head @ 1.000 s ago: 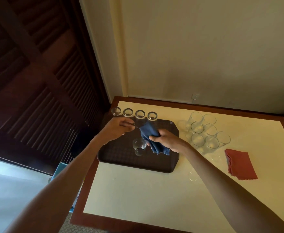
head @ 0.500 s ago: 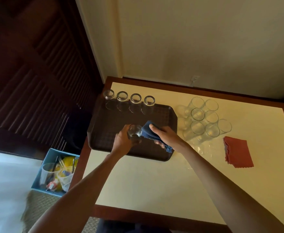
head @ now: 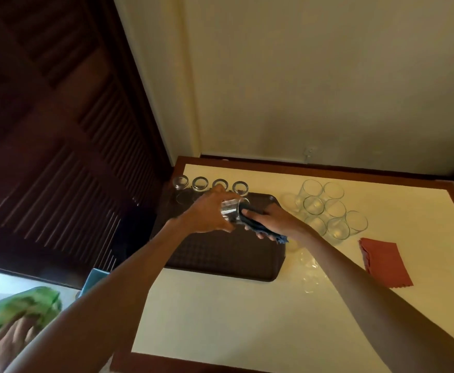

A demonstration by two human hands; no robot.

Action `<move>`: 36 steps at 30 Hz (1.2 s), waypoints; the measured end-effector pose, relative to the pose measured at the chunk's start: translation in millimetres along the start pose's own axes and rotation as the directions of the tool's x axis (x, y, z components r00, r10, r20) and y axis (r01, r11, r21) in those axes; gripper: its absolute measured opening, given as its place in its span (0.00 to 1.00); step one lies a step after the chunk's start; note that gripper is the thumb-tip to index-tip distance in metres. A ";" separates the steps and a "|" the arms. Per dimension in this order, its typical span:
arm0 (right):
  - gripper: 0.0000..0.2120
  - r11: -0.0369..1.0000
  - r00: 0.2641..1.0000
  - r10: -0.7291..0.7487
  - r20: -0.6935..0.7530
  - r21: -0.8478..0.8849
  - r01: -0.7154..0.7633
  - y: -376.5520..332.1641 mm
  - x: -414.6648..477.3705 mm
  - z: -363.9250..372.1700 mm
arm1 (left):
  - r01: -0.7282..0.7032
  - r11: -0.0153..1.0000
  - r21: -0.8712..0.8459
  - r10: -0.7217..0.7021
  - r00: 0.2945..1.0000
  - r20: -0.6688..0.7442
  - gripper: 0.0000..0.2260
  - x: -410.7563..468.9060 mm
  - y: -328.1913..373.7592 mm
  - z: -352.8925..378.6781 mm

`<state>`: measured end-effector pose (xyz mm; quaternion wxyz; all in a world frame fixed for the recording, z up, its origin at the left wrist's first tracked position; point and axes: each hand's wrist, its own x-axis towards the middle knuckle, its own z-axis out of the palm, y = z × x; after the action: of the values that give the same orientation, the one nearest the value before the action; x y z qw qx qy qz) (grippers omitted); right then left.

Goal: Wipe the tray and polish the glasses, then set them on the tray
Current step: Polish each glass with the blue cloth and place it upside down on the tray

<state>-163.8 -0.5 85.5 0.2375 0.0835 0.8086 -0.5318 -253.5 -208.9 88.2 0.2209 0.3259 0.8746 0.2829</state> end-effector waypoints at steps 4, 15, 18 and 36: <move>0.15 0.999 0.999 -0.042 0.009 0.019 0.042 -27.6 -9.8 -9.1 | -0.100 0.992 0.075 0.097 0.994 0.047 0.35 3.2 30.4 -23.9; 0.11 0.986 0.976 -0.148 -0.162 -0.099 0.133 -49.8 -32.9 -36.0 | 0.297 0.734 -0.611 -0.138 0.946 0.294 0.32 -8.3 53.9 -68.5; 0.17 0.955 0.951 -0.121 -0.286 -0.296 0.033 -54.8 -28.8 -34.0 | 0.298 0.715 -0.632 -0.213 0.954 0.210 0.34 -5.6 70.3 -55.7; 0.23 0.945 0.867 -0.270 -0.418 -0.287 0.156 -64.7 -31.6 -36.8 | 0.090 0.759 -0.645 -0.189 0.978 -0.086 0.18 -13.5 100.4 -56.5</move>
<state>-172.1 9.1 165.4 -0.0092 0.0848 0.9047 -0.4175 -231.7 -175.1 197.0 0.2743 0.1439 0.7620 0.5686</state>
